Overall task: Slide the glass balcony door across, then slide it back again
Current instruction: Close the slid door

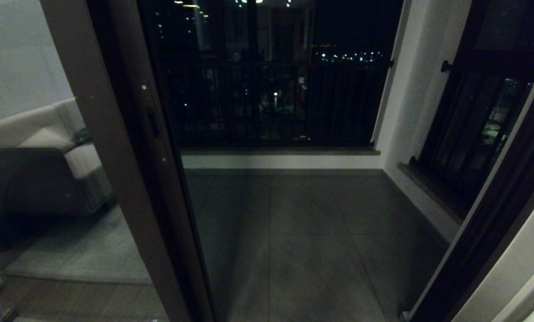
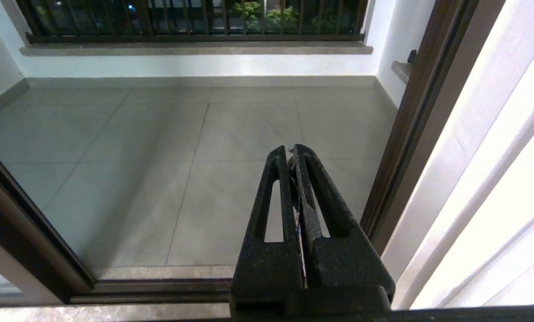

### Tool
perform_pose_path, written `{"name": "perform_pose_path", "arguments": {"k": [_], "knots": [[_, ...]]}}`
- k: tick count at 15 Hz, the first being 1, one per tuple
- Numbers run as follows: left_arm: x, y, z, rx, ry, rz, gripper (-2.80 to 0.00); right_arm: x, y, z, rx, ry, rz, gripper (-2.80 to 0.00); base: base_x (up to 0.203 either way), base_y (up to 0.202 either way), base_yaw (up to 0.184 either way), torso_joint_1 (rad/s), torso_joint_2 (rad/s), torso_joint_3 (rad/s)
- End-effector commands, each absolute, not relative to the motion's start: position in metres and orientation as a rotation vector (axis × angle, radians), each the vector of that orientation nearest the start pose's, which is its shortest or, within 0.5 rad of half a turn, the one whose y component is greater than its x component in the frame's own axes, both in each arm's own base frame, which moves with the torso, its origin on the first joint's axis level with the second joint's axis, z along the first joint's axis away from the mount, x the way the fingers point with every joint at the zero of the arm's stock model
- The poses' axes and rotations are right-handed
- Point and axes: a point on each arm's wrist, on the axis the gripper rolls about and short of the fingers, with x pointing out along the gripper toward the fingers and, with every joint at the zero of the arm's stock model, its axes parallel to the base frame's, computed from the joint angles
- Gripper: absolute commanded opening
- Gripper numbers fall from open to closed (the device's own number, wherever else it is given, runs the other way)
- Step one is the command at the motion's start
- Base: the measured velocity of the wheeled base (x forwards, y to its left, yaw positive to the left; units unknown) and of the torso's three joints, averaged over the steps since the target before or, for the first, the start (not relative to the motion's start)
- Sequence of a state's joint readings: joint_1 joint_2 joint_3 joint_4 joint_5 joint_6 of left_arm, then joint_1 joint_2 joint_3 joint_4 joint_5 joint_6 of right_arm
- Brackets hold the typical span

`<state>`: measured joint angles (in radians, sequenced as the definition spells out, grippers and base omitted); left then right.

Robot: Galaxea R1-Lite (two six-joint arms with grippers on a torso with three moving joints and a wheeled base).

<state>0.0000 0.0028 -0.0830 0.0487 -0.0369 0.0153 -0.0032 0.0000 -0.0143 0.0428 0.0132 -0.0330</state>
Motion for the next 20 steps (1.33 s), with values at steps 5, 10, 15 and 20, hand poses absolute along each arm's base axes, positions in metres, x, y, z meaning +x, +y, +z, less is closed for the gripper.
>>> {"name": "perform_pose_path", "arguments": {"k": [5, 10, 15, 20], "knots": [[-0.039, -0.003, 0.144, 0.014, 0.0, -0.133, -2.8, -0.024, 0.0, 0.075, -0.033, 0.03, 0.011, -2.8, 0.0, 0.0, 0.0, 0.0, 0.0, 0.0], [-0.003, -0.004, 0.202, -0.009, 0.119, -0.191, -2.8, -0.024, 0.0, 0.075, -0.033, 0.03, 0.011, -2.8, 0.0, 0.0, 0.0, 0.0, 0.0, 0.0], [0.066, -0.007, 0.27, -0.031, 0.202, -0.318, -2.8, -0.024, 0.0, 0.075, -0.033, 0.03, 0.011, -2.8, 0.0, 0.0, 0.0, 0.0, 0.0, 0.0], [0.14, -0.031, 0.297, -0.145, 0.337, -0.458, -2.8, -0.024, 0.0, 0.075, -0.033, 0.03, 0.011, -2.8, 0.0, 0.0, 0.0, 0.0, 0.0, 0.0]]}}
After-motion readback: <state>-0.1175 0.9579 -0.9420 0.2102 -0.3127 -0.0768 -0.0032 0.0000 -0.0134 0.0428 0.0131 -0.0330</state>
